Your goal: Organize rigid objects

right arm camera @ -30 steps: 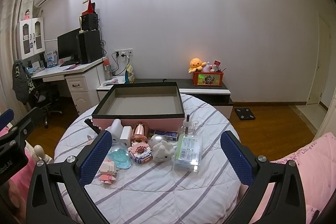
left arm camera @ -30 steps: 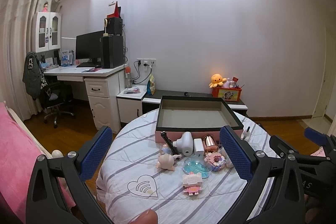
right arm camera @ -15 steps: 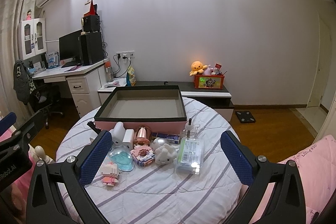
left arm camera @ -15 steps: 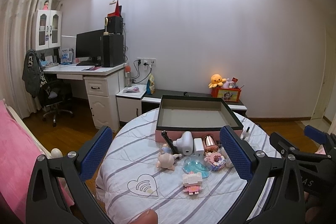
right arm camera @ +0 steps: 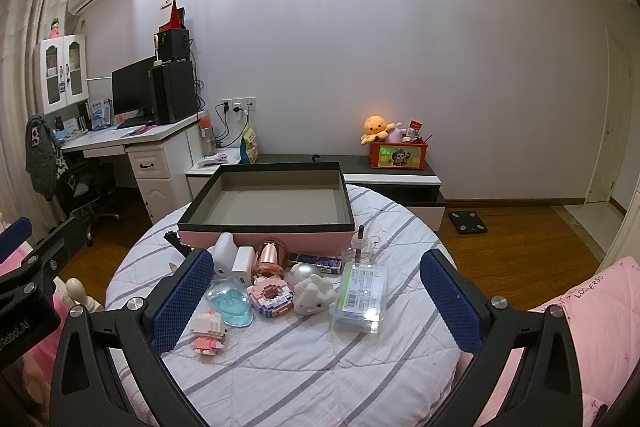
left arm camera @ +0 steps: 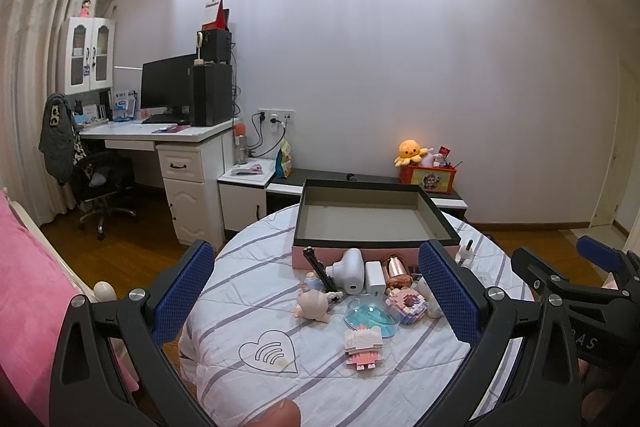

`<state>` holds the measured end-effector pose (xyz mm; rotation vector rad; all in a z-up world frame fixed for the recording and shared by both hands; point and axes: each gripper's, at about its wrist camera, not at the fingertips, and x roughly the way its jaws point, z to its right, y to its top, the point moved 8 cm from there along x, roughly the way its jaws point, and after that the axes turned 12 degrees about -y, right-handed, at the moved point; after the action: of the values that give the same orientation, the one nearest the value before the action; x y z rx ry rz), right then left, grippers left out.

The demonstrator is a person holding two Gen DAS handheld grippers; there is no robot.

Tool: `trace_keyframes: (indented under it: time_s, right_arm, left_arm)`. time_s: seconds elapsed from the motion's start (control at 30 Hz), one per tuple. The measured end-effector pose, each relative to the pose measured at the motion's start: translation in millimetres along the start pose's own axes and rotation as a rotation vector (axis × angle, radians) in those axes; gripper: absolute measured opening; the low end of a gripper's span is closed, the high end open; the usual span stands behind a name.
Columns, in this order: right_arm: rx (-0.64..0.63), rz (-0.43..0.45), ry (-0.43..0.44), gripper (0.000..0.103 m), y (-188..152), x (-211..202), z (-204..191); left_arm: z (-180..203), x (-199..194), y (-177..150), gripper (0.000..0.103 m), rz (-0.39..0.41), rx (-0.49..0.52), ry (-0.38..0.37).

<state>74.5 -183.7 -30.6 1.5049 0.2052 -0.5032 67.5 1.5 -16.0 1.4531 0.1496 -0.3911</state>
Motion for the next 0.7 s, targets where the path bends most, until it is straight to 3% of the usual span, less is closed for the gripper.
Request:
trace_keyframes:
  time_s: [0.7]
  right_arm:
    - [0.007,-0.021,-0.009,0.103,-4.2,13.5,6.9]
  left_arm:
    - [-4.6,11.2,-18.4,0.103,-0.031,-0.014,-0.020]
